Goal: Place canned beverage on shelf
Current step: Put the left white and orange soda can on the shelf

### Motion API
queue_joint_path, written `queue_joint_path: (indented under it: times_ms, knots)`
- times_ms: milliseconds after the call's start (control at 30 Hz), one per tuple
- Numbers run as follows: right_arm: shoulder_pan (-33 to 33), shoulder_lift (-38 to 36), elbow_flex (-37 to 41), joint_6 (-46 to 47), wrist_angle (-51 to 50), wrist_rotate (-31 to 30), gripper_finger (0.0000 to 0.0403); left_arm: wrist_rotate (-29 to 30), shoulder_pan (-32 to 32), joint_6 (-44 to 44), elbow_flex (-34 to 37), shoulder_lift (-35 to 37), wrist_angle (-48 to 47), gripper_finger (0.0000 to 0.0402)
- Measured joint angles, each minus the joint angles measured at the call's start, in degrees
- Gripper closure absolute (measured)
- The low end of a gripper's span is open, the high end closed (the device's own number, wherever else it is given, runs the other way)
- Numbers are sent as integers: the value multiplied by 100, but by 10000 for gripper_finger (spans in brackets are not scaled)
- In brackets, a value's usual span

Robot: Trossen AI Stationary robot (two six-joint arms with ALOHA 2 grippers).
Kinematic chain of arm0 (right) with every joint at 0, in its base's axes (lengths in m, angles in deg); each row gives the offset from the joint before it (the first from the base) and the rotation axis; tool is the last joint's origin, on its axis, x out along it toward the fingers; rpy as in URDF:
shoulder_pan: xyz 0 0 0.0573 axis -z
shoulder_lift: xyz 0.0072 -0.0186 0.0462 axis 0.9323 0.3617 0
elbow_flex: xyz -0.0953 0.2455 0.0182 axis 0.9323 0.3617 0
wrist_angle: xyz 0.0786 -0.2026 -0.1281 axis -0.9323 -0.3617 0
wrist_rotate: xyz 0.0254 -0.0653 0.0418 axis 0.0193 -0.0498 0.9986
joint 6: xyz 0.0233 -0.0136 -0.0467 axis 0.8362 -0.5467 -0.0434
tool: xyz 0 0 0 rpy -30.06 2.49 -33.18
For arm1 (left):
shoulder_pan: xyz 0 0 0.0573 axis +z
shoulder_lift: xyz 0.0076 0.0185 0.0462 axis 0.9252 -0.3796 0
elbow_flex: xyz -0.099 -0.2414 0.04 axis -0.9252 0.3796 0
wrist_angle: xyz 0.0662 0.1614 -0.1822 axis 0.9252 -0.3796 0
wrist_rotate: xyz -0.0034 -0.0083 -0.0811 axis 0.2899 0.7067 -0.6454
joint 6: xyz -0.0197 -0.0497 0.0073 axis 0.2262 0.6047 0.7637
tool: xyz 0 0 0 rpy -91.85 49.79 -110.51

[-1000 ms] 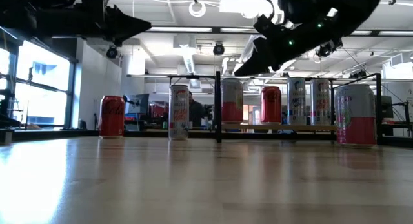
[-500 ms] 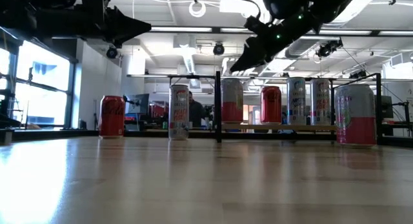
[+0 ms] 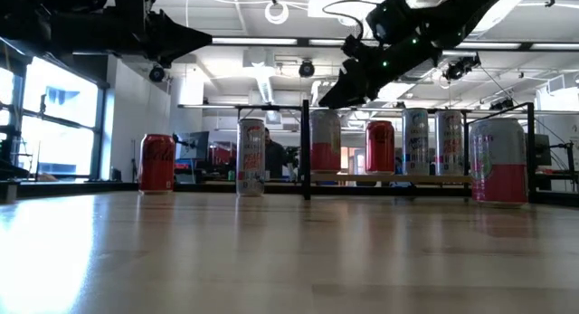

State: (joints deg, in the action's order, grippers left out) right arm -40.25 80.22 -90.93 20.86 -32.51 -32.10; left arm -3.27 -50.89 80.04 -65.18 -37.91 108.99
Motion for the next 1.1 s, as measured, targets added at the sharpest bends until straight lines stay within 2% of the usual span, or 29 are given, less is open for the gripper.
queue_joint_path:
  times_ms: [300, 600, 767, 900, 1100]
  knots:
    - [-1, 355, -15, 79, 418, 166, 93, -9, -11, 9, 0, 0, -17, 401]
    - [-1, 349, -2, 54, 492, 257, 93, -15, -16, 9, 0, 0, -18, 401]
    - [-1, 24, 20, -94, 283, 244, 93, -15, -16, 11, 0, 0, -46, 401]
    - [10, -247, 11, -86, 101, 617, 93, -15, -16, 11, 0, 0, -45, 401]
    - [103, -104, 10, 42, 105, 895, 93, -15, -16, 30, 0, 0, -46, 401]
